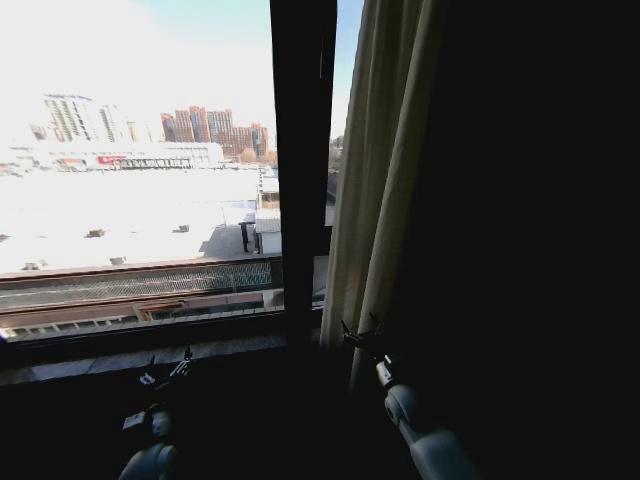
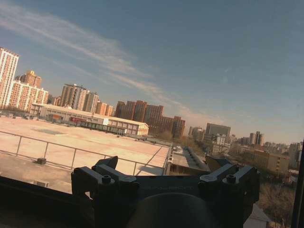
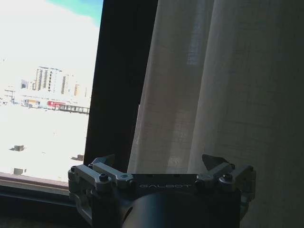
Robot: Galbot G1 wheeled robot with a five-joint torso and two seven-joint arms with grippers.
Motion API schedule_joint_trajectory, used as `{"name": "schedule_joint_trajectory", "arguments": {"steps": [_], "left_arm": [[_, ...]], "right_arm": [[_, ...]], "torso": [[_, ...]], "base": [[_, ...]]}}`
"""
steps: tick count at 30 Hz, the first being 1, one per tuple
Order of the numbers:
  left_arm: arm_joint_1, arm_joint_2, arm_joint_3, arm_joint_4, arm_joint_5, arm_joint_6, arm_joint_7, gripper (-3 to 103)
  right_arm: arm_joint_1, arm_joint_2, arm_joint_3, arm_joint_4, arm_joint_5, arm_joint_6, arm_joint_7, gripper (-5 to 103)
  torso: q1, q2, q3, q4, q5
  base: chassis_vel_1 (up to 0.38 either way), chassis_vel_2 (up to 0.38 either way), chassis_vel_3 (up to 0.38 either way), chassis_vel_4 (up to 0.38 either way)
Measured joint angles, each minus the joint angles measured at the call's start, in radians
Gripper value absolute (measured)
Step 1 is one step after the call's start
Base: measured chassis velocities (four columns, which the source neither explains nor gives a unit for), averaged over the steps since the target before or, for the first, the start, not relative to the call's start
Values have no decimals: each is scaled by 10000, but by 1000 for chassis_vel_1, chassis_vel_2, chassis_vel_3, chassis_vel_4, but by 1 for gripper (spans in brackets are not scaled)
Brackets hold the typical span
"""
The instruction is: Open the curtains by pulling them apart, changing their state from closed to fully open.
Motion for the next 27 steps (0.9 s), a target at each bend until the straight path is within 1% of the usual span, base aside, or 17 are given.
{"name": "schedule_joint_trajectory", "arguments": {"steps": [5, 12, 18, 21, 24, 27], "left_arm": [[0, 0, 0, 0, 0, 0, 0, 100], [0, -1, 1, 0, 0, 0, 0, 100], [0, 0, 1, 0, 0, 0, 0, 100], [0, 0, 0, 0, 0, 0, 0, 100], [0, 0, 0, -1, 0, 0, 0, 100], [0, 0, 1, 0, 0, 0, 0, 100]], "right_arm": [[0, -1, 2, 0, 0, 0, 4, 100], [0, -2, 4, 0, 0, 0, 7, 100], [1, -2, 3, 2, -1, 1, 8, 100], [2, -2, 3, 3, -1, 2, 7, 100], [1, -2, 3, 3, -1, 5, 8, 100], [0, -2, 2, 3, -1, 5, 8, 100]], "torso": [[0, 0, 0, -1, 0], [0, 1, 0, -2, 2], [1, 1, 0, 2, -7], [-1, 2, 0, 1, 5], [-2, 2, 0, 0, -1], [-2, 2, 0, -1, 3]], "base": [[37, 34, -38, -47], [137, 139, -128, -131], [259, 243, -255, -251], [322, 334, -318, -324], [356, 327, -337, -324], [365, 360, -363, -361]]}}
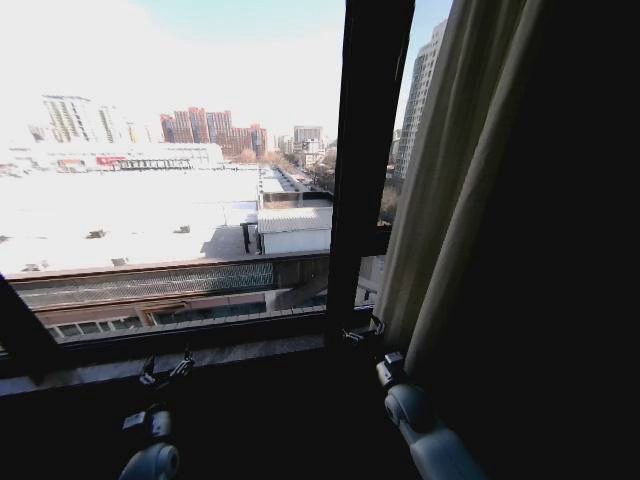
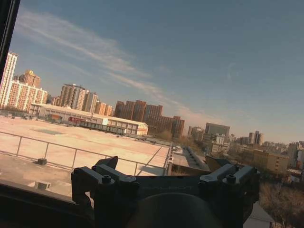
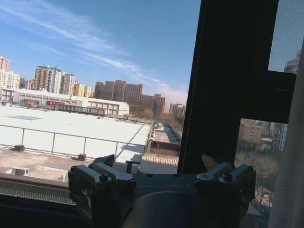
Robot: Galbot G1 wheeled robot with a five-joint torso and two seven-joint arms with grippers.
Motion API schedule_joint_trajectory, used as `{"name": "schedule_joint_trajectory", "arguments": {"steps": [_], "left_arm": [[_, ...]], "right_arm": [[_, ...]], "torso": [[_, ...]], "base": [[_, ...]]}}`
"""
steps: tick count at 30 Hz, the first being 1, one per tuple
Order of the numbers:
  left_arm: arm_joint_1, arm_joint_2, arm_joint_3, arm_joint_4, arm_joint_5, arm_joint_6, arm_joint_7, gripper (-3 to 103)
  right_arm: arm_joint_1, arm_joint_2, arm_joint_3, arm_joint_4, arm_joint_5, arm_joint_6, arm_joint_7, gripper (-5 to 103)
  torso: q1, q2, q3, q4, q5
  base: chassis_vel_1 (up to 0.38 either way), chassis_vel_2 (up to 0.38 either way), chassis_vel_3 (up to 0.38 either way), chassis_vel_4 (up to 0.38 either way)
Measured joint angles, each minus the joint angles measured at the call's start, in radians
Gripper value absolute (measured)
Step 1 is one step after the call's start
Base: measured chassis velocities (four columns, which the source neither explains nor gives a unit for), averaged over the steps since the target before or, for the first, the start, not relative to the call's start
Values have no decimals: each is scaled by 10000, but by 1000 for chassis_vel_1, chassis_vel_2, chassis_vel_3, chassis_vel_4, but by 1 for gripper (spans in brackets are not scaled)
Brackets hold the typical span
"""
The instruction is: Open the curtains by pulling them apart, changing their state from closed to fully open.
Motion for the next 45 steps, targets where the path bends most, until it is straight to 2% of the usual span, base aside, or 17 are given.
{"name": "schedule_joint_trajectory", "arguments": {"steps": [7, 15, 18, 19, 22, 24, 25, 27, 28, 31, 35, 36, 37, 38, 40, 41, 45], "left_arm": [[-6, -22, 75, 1, 74, 14, -36, 100], [-199, -713, 2183, 136, 1748, 819, -844, 100], [-221, -828, 2565, 154, 2008, 917, -968, 100], [-227, -862, 2703, 150, 2182, 930, -1057, 100], [-240, -1091, 3362, 148, 2744, 1031, -1262, 100], [-263, -1319, 4056, 136, 3405, 1155, -1534, 100], [-299, -1346, 4304, 125, 3747, 1210, -1685, 100], [-323, -1345, 4527, 101, 4024, 1253, -1766, 100], [-328, -1333, 4628, 79, 4168, 1283, -1821, 100], [-331, -1333, 4641, 70, 4276, 1304, -1891, 100], [-328, -1331, 4640, 43, 4334, 1301, -1934, 100], [-227, -1266, 4435, -96, 4363, 1180, -2039, 100], [-227, -1266, 4435, -96, 4363, 1180, -2039, 100], [49, -1108, 4132, -265, 4380, 974, -2195, 100], [394, -675, 3234, -776, 4450, 476, -2631, 100], [648, -458, 2762, -1056, 4485, 199, -2865, 100], [674, -305, 2277, -1011, 4151, -174, -3034, 100]], "right_arm": [[0, 0, 0, 1, 0, 2, 0, 100], [0, -1, -1, 1, 0, 2, 0, 100], [0, -5, 5, 2, -1, 3, 1, 100], [0, -2, 0, 2, 0, 2, 3, 100], [-1, -2, 0, 2, -1, 2, 2, 100], [-1, -1, -2, 2, -1, 2, 1, 100], [-1, -4, 7, 4, -2, 6, 8, 100], [-1, 0, -6, 0, 0, 1, -4, 100], [0, -2, 0, 1, -1, 2, 2, 100], [-1, -2, 2, 1, -1, 3, 2, 100], [-1, -1, -1, 1, -1, 3, 1, 100], [-2, 4, -6, 1, -1, 2, -4, 100], [-2, 4, -6, 1, -1, 2, -4, 100], [1, -7, 12, 0, -1, 2, 1, 100], [-3, 0, -2, -1, -1, 0, -1, 100], [-1, -2, 5, 0, -1, 0, 0, 100], [-1, 1, -4, 1, -1, 0, -4, 100]], "torso": [[0, 0, 0, 2, -1], [-1, -1, -1, -3, -2], [-1, -1, -1, -6, -12], [0, -2, 0, 4, 17], [2, -3, 1, 2, -10], [2, -3, 0, 3, 0], [2, -3, 0, -5, 32], [3, -3, 0, 2, 49], [3, -3, 0, -7, 54], [2, -2, 0, -4, 52], [2, -3, 0, 1, 24], [2, -2, -2, -11, -25], [2, -2, -2, -11, -25], [2, -2, 0, 4, -110], [1, -3, -1, 1, -35], [1, -1, 0, 7, -40], [-1, 2, -2, 10, -23]], "base": [[364, 371, -355, -364], [358, 348, -352, -348], [359, 359, -347, -342], [350, 373, -358, -372], [390, 343, -346, -363], [337, 375, -329, -395], [335, 333, -364, -394], [323, 333, -364, -389], [311, 350, -364, -385], [345, 344, -346, -374], [370, 350, -357, -330], [379, 355, -374, -341], [379, 355, -374, -341], [364, 355, -375, -381], [323, 360, -350, -370], [355, 332, -326, -351], [356, 366, -330, -324]]}}
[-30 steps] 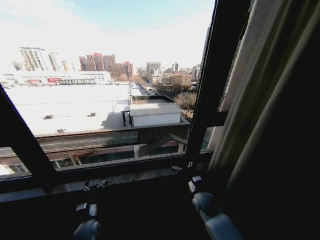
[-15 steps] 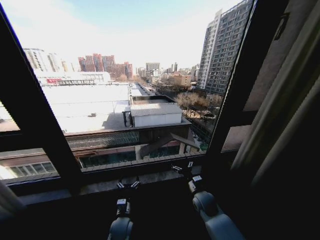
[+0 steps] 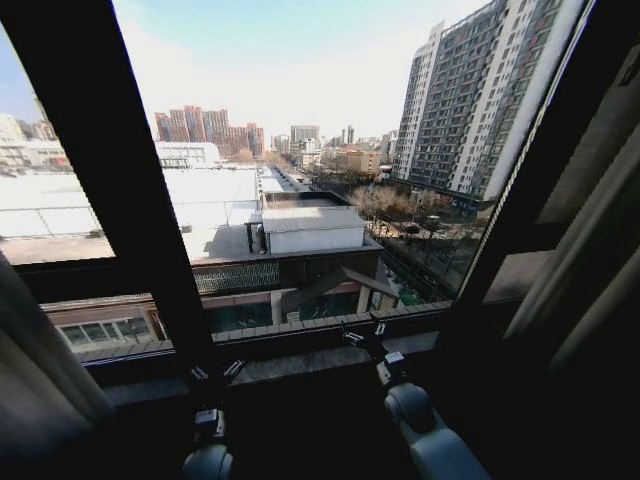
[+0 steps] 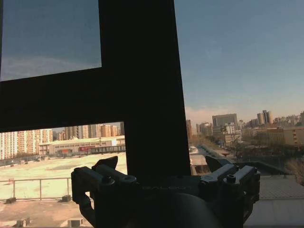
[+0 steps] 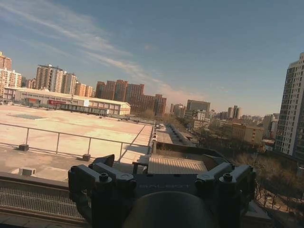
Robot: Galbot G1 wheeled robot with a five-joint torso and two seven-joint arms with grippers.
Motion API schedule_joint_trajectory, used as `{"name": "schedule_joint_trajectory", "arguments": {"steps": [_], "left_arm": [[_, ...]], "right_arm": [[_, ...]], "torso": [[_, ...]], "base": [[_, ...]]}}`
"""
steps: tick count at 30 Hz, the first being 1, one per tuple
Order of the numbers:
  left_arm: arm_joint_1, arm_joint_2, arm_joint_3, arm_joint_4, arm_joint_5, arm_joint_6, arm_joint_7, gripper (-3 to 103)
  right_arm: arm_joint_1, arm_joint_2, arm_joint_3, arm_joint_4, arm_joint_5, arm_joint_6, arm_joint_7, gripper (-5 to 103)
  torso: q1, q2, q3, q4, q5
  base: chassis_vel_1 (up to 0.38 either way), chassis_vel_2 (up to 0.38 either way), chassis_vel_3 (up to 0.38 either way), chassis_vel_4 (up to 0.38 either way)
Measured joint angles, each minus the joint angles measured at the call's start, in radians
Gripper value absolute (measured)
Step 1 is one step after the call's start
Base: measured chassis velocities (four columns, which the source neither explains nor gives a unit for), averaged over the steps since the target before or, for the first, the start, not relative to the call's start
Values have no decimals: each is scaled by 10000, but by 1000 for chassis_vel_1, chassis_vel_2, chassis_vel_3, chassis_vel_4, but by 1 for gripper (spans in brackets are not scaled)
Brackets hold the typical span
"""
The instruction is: Open the curtains by pulling them apart, changing their state from closed to fully open.
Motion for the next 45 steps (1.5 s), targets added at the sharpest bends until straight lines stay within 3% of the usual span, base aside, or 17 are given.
{"name": "schedule_joint_trajectory", "arguments": {"steps": [8, 11, 18, 21, 22, 26, 28, 32, 45], "left_arm": [[-337, -299, 327, 340, 15, -24, 17, 100], [-448, -348, 401, 476, 67, 11, 21, 100], [-588, -202, 341, 573, -24, 95, 54, 100], [-623, 65, 416, 376, -1206, 529, 430, 100], [-623, 65, 416, 376, -1206, 529, 430, 100], [-504, 219, 494, -268, -3116, 1917, 1593, 100], [-477, 204, 487, -368, -3267, 2147, 1854, 100], [-516, 149, 498, -477, -3047, 2297, 2102, 100], [-533, 133, 518, -551, -2748, 2316, 2063, 100]], "right_arm": [[1, 1, 0, 1, 0, 0, 0, 100], [0, -3, 3, 0, 0, 0, 1, 100], [0, -6, 10, 0, 0, 0, 4, 100], [0, -2, 8, 0, 0, 0, 4, 100], [0, -2, 8, 0, 0, 0, 4, 100], [0, -1, 5, 0, 0, 0, 4, 100], [1, -1, 5, 0, 0, 0, 4, 100], [0, -2, 5, 0, 0, 0, 4, 100], [0, -1, 4, 0, 0, 0, 4, 100]], "torso": [[3, -2, 1, -11, 6], [3, -3, 2, -14, 28], [2, -2, 1, -11, 23], [2, -3, 2, -7, 13], [2, -3, 2, -7, 13], [3, -4, 2, -8, 17], [3, -4, 2, -10, 21], [1, -3, 1, -12, 22], [2, -4, 1, -10, 20]], "base": [[144, 159, -167, -172], [5, 7, -8, -18], [-33, -35, 25, 37], [0, 0, 0, 0], [0, 0, 0, 0], [0, 0, 0, 0], [0, 0, 0, 0], [0, 0, 0, 0], [0, 0, 0, 0]]}}
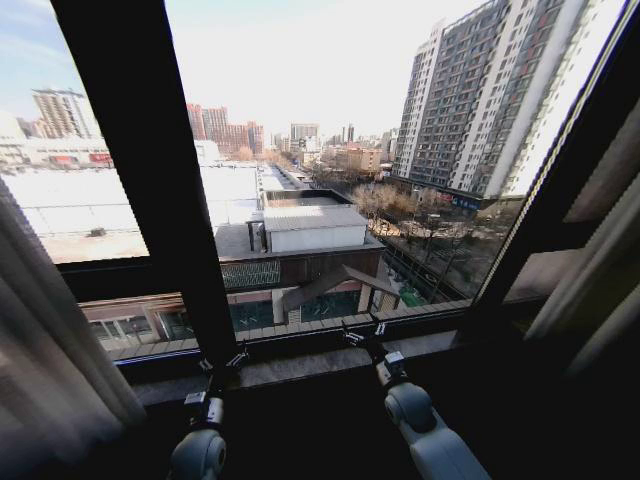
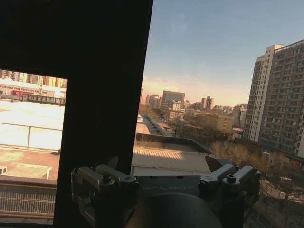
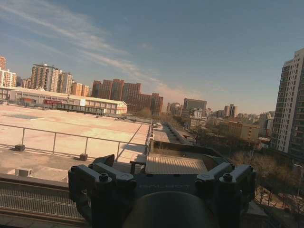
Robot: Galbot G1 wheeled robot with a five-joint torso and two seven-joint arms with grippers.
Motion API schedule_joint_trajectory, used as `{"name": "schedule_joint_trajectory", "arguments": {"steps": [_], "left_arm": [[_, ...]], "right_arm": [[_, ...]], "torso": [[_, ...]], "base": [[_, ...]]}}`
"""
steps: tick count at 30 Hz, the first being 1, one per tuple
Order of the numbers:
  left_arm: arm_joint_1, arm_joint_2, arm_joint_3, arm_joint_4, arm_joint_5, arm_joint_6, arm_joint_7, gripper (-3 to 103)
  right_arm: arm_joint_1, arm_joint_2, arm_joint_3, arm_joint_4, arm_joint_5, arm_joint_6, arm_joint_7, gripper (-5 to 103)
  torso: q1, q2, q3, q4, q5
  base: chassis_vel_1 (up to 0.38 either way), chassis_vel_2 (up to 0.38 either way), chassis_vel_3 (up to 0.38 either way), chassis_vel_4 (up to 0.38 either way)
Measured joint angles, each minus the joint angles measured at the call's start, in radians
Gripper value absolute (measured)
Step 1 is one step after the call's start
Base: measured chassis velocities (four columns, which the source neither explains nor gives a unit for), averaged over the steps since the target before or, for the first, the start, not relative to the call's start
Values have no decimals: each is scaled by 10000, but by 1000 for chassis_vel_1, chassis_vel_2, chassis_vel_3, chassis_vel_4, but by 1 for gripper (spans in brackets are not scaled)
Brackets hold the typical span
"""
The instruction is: Open the curtains by pulling them apart, changing their state from closed to fully open.
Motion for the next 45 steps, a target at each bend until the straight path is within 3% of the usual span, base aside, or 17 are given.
{"name": "schedule_joint_trajectory", "arguments": {"steps": [40, 43, 45], "left_arm": [[-2, -5, -7, 13, 53, -62, -42, 100], [135, 16, -128, 12, 471, -319, -95, 100], [488, 89, -457, 15, 1406, -881, -270, 100]], "right_arm": [[0, 0, 1, 0, 0, 0, 0, 100], [0, 0, 1, 0, 0, 0, 0, 100], [0, 0, 0, 0, 0, 0, 0, 100]], "torso": [[0, 0, 0, 0, 0], [1, 0, 0, -4, -2], [1, 0, 1, 7, 3]], "base": [[0, 0, 0, 0], [0, 0, 0, 0], [0, 0, 0, 0]]}}
